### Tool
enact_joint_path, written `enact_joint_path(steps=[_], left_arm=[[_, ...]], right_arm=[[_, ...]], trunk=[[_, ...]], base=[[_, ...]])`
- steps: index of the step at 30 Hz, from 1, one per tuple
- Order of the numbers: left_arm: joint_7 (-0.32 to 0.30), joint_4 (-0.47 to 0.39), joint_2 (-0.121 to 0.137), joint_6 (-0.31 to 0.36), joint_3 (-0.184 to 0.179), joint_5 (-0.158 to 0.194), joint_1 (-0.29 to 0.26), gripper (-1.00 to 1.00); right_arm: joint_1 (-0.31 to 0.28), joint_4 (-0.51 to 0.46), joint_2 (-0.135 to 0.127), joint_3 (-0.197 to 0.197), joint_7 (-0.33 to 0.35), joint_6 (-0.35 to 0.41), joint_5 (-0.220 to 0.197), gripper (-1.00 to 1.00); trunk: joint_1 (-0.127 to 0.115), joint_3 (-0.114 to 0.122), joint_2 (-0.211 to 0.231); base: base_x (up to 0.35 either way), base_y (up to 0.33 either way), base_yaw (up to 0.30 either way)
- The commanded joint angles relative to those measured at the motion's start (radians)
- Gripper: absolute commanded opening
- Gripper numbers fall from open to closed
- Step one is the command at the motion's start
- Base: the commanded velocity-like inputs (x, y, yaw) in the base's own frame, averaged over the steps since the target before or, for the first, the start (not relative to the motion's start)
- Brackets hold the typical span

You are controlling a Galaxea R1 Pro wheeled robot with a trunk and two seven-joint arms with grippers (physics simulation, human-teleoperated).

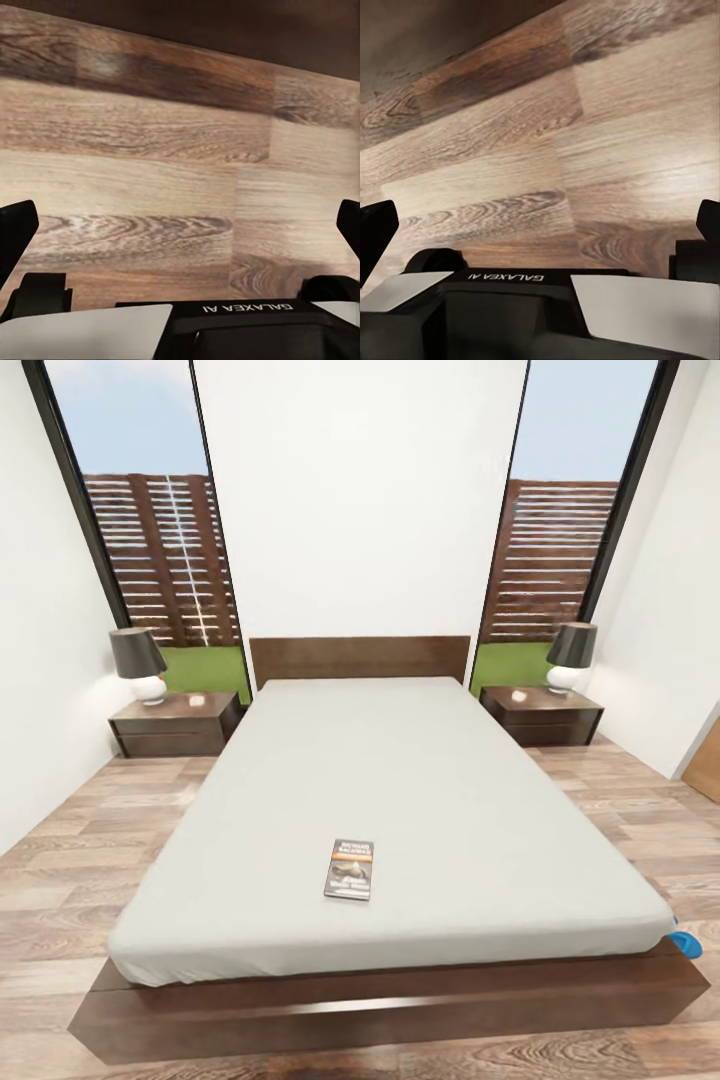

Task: In the bedroom, move the book from the bed onto either nightstand, and place the two sandals side by side next to the bed.

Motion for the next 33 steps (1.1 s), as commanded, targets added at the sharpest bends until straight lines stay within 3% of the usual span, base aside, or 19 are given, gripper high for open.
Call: enact_joint_path(steps=[1, 33], left_arm=[[-0.006, 0.002, 0.000, -0.001, 0.005, 0.004, -0.001, 1.00], [-0.006, 0.002, 0.000, -0.001, 0.005, 0.004, -0.001, 1.00]], right_arm=[[-0.001, 0.003, -0.001, -0.005, 0.004, 0.002, -0.004, 1.00], [-0.001, 0.003, -0.001, -0.005, 0.004, 0.002, -0.004, 1.00]], trunk=[[-0.004, 0.002, 0.007], [-0.127, 0.103, 0.231]], base=[[0.000, 0.000, 0.000], [0.000, 0.000, 0.000]])
